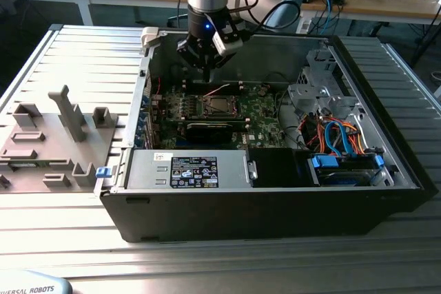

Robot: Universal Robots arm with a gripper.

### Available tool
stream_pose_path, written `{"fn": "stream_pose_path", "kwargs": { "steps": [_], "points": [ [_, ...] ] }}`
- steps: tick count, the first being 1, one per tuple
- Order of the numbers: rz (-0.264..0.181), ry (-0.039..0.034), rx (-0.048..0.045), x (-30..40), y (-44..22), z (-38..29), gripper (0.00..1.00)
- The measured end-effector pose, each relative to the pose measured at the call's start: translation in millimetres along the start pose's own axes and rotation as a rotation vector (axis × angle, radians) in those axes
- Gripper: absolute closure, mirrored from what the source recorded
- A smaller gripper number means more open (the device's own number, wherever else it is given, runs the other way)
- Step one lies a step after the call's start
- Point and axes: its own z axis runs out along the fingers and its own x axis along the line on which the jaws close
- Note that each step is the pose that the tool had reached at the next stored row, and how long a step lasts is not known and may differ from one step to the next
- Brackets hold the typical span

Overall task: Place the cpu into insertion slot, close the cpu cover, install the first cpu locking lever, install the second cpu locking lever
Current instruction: 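Install the first cpu locking lever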

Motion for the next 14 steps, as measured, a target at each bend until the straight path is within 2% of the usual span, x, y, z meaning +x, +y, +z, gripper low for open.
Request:
{"fn": "stream_pose_path", "kwargs": {
  "steps": [14],
  "points": [
    [0.0,0.0001,0.0002,0.2,-0.1,10.2,0.89]
  ]
}}
